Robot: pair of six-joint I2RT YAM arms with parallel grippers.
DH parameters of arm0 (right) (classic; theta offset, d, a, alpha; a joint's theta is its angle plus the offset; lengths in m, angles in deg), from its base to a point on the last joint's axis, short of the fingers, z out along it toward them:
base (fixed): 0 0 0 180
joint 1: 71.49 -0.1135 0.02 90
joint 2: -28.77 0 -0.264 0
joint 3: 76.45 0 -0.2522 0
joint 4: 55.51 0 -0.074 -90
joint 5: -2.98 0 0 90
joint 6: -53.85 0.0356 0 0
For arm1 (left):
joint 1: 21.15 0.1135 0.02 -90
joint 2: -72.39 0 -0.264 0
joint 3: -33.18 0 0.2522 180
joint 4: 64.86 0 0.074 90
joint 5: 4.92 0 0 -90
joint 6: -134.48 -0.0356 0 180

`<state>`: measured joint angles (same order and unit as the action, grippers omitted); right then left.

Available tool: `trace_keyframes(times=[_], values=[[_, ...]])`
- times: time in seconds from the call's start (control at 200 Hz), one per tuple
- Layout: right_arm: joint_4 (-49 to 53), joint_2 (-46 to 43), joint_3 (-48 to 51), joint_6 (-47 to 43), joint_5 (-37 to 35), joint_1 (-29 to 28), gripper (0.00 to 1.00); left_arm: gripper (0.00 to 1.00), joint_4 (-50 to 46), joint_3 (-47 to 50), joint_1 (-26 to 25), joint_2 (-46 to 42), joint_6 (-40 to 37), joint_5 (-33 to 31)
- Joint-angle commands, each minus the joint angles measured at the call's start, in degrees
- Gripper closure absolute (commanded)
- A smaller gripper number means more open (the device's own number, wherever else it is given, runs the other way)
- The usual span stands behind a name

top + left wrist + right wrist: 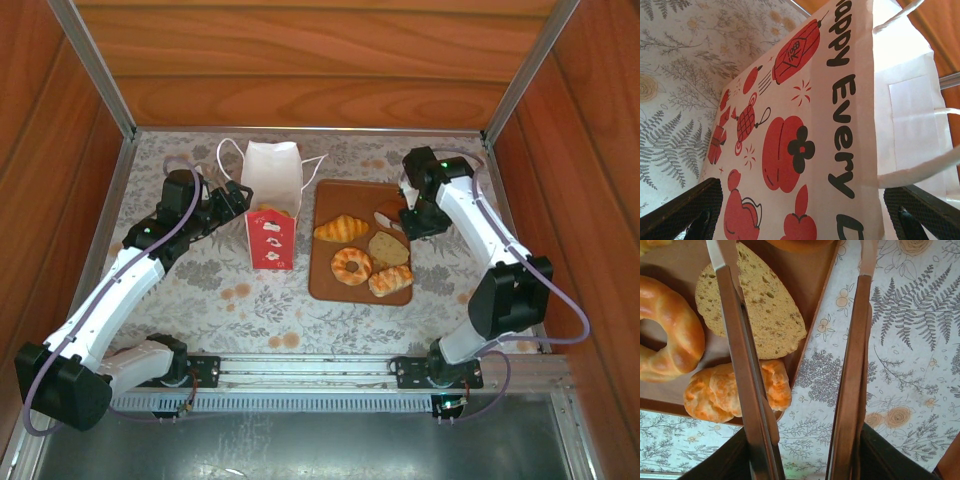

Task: Place the fake bread into the paper bag

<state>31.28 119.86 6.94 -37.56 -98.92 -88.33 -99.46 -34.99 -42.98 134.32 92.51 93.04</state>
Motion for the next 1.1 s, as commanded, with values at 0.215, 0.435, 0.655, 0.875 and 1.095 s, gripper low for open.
trace_keyframes(times=[0.215,0.435,0.655,0.875,1.095], values=[[0.66,3.6,-1.86,-0.53,1.88,0.26,0.53,0.11,-0.43,-1.17,-0.34,-0.11,-0.6,-0.19],[1.6,6.48,-3.35,-0.76,1.08,0.27,0.55,0.11,-0.45,-1.2,-0.37,-1.17,-1.46,-1.42],[1.86,6.17,-4.32,-0.88,-0.2,0.28,0.62,0.11,-0.57,-1.03,-0.35,-1.6,-1.58,-1.64],[2.38,4.6,-5.12,-1.14,-0.67,0.26,0.65,0.11,-0.89,-1.51,-0.33,-2.32,-2.05,-1.71],[2.38,-1.83,-6.77,-1.49,0.04,0.19,0.65,0.11,-1.04,-3.2,-0.34,-2.4,-1.71,0.38]])
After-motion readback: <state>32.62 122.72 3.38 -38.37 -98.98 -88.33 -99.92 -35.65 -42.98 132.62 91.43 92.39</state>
